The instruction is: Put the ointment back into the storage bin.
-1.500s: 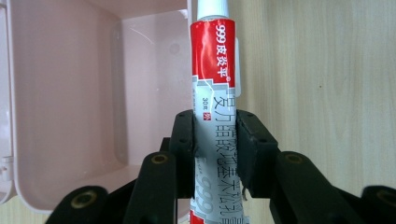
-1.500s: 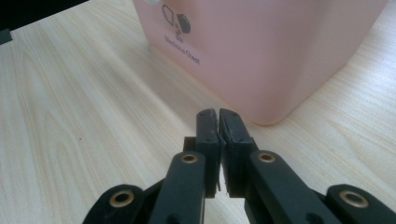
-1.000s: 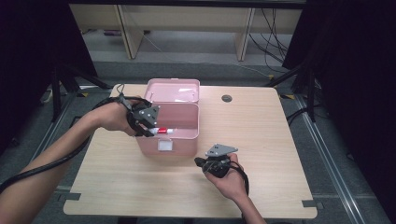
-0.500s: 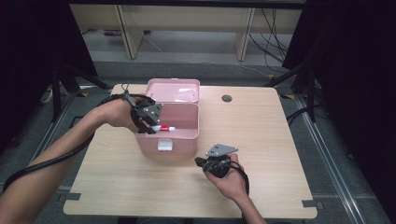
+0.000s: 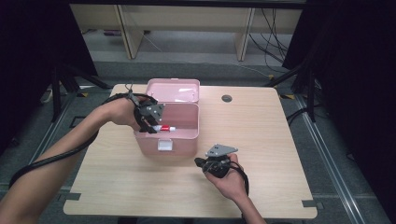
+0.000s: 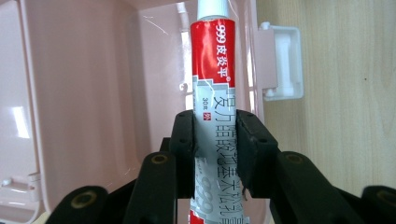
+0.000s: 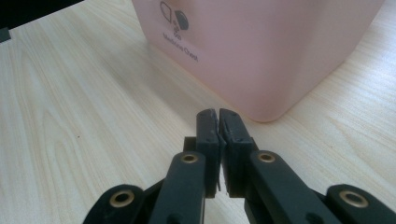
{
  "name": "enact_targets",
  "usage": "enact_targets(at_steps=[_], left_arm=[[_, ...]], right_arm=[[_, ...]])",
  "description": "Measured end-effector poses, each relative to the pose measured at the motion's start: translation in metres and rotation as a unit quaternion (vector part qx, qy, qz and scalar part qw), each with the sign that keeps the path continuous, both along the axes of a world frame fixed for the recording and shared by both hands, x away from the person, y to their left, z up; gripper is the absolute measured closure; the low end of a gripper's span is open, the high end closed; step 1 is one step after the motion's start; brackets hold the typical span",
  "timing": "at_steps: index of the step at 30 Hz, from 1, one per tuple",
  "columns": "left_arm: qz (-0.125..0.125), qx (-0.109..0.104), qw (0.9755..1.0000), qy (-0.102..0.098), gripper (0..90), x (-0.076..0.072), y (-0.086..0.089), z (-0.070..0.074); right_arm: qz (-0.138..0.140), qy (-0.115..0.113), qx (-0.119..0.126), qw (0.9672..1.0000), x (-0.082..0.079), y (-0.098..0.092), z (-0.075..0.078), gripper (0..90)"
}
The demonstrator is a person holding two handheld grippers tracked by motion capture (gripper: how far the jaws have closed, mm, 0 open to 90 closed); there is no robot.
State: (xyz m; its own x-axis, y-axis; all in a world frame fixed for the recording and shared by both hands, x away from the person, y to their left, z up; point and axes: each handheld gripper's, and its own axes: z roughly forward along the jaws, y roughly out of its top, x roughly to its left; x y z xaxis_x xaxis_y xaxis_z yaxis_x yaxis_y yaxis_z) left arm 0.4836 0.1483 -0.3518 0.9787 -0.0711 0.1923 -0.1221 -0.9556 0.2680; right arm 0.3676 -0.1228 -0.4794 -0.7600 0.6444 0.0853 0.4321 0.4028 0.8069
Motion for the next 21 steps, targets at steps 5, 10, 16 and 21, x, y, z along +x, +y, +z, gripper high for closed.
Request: enact_targets(at_steps=[5, 10, 16, 21], left_arm=[[-0.002, 0.003, 1.0000, 0.003, 69.6, 0.002, -0.001, -0.003], [0.002, 0.001, 1.0000, 0.007, 69.7, 0.005, -0.002, -0.007], [0.003, 0.001, 1.0000, 0.009, 69.6, 0.007, -0.003, -0.010], [0.004, 0.007, 0.9999, 0.013, 69.7, 0.009, -0.004, -0.014]], right_arm=[[0.000, 0.002, 0.001, 1.0000, 0.000, 0.000, 0.000, 87.9], [0.000, 0.000, 0.001, 1.0000, 0.000, 0.000, 0.000, 87.8], [0.000, 0.000, 0.001, 1.0000, 0.000, 0.000, 0.000, 87.8], [0.002, 0.013, 0.005, 0.9999, -0.001, 0.001, 0.000, 87.8]])
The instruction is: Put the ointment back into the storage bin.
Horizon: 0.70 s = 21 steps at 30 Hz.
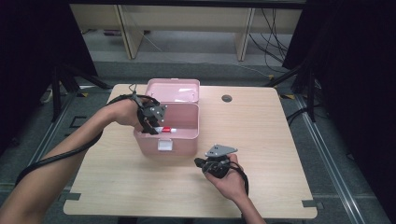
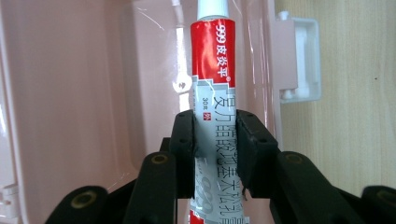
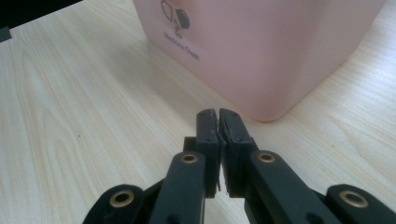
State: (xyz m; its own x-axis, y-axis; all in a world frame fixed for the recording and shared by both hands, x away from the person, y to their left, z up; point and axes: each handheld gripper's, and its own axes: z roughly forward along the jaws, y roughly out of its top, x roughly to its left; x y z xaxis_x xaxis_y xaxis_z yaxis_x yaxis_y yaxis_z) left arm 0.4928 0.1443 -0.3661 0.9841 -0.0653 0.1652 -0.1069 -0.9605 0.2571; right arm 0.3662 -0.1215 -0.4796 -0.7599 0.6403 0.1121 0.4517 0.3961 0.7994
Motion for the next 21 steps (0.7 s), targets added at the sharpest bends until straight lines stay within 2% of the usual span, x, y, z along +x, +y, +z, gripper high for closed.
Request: enact_targets(at_steps=[8, 9, 15, 16, 20, 21], left_arm=[[0.001, 0.003, 1.0000, 0.008, 69.7, 0.005, -0.004, -0.006], [0.001, 0.001, 1.0000, 0.009, 69.7, 0.005, -0.004, -0.006], [0.002, 0.005, 0.9999, 0.011, 69.6, 0.007, -0.006, -0.010], [-0.001, 0.009, 0.9999, 0.012, 69.6, 0.008, -0.007, -0.011], [0.002, 0.007, 0.9999, 0.015, 69.6, 0.010, -0.008, -0.014], [0.003, 0.007, 0.9998, 0.016, 69.6, 0.010, -0.009, -0.014]], right_arm=[[0.000, -0.001, -0.002, 1.0000, 0.000, 0.000, 0.000, 87.8], [0.002, -0.007, -0.004, 1.0000, 0.000, 0.000, -0.001, 87.9], [-0.006, 0.007, 0.001, 1.0000, -0.002, 0.000, 0.000, 87.8], [0.001, -0.003, -0.002, 1.0000, 0.000, 0.000, 0.000, 87.9], [-0.007, 0.008, 0.001, 0.9999, -0.002, 0.000, 0.000, 87.8], [-0.005, 0.005, 0.000, 1.0000, -0.001, 0.000, 0.000, 87.8]])
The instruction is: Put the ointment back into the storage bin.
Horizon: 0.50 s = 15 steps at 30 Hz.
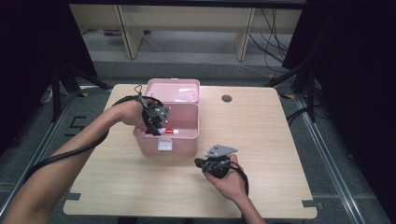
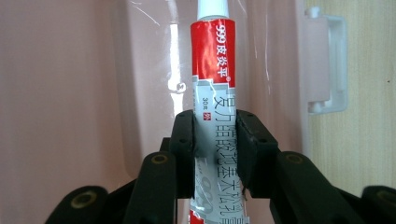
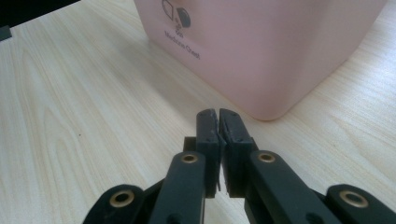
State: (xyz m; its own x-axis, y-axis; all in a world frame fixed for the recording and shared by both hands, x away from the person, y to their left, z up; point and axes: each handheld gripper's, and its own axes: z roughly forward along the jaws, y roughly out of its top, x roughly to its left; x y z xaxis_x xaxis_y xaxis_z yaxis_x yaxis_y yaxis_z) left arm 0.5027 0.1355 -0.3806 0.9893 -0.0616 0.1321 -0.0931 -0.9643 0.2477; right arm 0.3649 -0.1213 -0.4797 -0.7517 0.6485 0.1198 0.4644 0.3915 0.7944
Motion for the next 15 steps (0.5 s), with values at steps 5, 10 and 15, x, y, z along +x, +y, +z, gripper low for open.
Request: enact_targets(at_steps=[5, 10, 15], left_arm=[[-0.005, 0.007, 1.0000, 0.001, 69.7, 0.0016, -0.0026, -0.0025], [-0.005, 0.013, 0.9999, 0.002, 69.7, 0.0034, -0.0040, -0.0049], [-0.002, 0.011, 0.9999, 0.003, 69.7, 0.0042, -0.0044, -0.0073]], right_arm=[[0.002, -0.004, -0.002, 1.0000, 0.0005, -0.0001, -0.0004, 87.8], [0.003, -0.004, -0.001, 1.0000, 0.0003, -0.0003, -0.0002, 87.8], [0.002, -0.009, -0.003, 1.0000, 0.0007, -0.0002, -0.0011, 87.8]])
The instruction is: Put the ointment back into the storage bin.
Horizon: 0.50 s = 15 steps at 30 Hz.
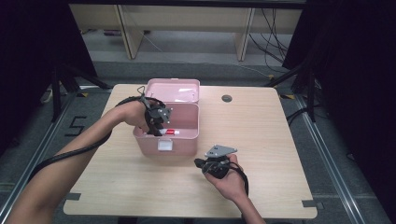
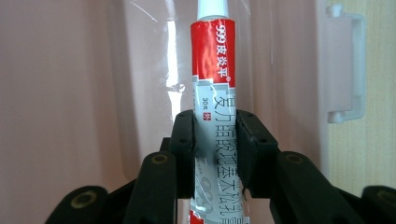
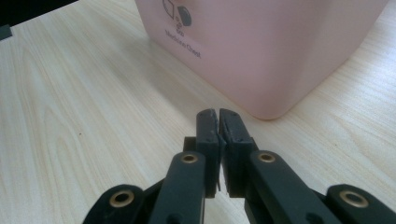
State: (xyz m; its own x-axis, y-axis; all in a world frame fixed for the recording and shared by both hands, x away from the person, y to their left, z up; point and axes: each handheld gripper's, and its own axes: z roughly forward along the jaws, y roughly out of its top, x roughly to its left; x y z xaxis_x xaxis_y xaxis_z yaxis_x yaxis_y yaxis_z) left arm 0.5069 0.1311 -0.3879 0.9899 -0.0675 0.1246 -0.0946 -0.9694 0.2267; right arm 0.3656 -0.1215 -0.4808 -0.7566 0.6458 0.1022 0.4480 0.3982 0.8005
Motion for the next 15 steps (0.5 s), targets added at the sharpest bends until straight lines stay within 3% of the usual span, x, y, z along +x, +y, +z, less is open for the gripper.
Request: enact_targets(at_steps=[1, 3, 6, 11, 14, 15], left_arm=[[0.013, -0.014, 0.9998, 0.007, 69.7, -0.0017, 0.0000, -0.0022], [0.003, -0.001, 1.0000, 0.004, 69.7, 0.0001, 0.0001, -0.0011], [0.010, -0.006, 0.9999, 0.007, 69.7, -0.0005, -0.0003, -0.0030], [-0.002, 0.006, 1.0000, 0.005, 69.7, 0.0013, -0.0016, -0.0037], [0.002, 0.004, 0.9999, 0.009, 69.7, 0.0013, -0.0020, -0.0063], [0.012, -0.008, 0.9998, 0.015, 69.6, 0.0001, -0.0022, -0.0085]], right_arm=[[0.000, 0.003, 0.001, 1.0000, -0.0004, 0.0001, 0.0004, 87.8], [0.000, 0.003, 0.002, 1.0000, -0.0003, 0.0002, 0.0005, 87.8], [0.000, 0.003, 0.002, 1.0000, -0.0003, 0.0002, 0.0004, 87.8], [0.000, 0.004, 0.002, 1.0000, -0.0005, 0.0005, 0.0004, 87.7], [0.001, 0.003, 0.002, 1.0000, -0.0005, 0.0006, 0.0002, 87.7], [0.001, 0.003, 0.002, 1.0000, -0.0004, 0.0005, 0.0001, 87.7]])
